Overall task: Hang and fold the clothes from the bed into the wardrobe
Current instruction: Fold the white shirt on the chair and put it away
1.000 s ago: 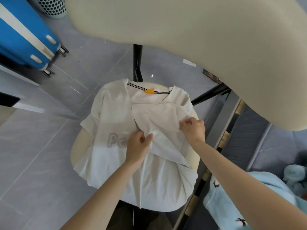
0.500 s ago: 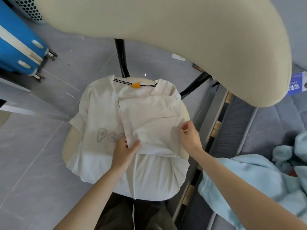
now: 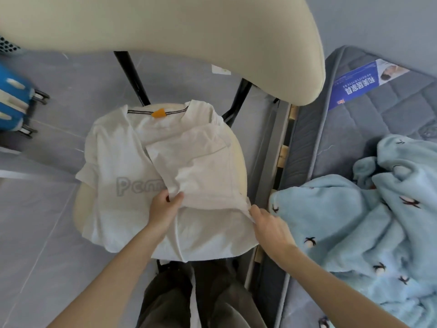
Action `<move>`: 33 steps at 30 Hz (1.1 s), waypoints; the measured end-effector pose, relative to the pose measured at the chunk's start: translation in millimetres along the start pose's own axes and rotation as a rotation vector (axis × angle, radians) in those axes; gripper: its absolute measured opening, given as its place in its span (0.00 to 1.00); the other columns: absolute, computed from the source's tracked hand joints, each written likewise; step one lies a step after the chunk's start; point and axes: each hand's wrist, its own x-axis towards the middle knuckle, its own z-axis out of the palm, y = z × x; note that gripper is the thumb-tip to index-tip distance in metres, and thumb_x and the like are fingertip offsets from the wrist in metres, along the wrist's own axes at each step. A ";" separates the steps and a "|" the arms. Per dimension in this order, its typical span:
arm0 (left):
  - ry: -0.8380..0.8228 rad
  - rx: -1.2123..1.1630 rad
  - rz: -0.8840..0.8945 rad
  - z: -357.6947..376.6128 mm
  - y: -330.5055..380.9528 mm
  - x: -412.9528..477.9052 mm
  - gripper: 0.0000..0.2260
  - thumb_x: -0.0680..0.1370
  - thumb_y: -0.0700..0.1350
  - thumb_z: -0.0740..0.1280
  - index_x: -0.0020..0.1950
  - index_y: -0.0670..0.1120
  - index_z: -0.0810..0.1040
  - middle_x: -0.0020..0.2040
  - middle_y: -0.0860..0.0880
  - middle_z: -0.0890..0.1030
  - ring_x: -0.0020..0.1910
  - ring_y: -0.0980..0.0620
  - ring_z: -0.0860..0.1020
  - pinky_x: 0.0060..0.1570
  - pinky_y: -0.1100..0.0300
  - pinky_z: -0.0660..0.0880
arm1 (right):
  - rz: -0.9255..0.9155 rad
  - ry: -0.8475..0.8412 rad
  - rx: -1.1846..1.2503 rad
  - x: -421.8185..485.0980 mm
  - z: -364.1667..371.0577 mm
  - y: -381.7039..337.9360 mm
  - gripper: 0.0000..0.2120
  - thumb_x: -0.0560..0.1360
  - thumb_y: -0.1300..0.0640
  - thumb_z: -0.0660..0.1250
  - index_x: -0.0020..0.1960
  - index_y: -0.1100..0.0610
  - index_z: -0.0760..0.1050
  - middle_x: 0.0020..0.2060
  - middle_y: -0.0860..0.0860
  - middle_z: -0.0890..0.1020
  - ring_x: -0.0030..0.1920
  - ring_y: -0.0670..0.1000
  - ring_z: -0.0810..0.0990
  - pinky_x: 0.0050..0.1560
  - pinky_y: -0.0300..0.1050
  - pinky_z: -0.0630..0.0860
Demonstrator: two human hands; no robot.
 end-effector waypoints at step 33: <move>0.133 -0.016 0.010 -4.0 40.3 62.9 0.13 0.77 0.45 0.68 0.51 0.35 0.76 0.49 0.35 0.79 0.49 0.38 0.78 0.49 0.47 0.74 | 0.174 0.151 0.143 165.7 -92.7 -61.6 0.13 0.81 0.61 0.52 0.65 0.55 0.61 0.34 0.51 0.70 0.32 0.52 0.70 0.31 0.46 0.67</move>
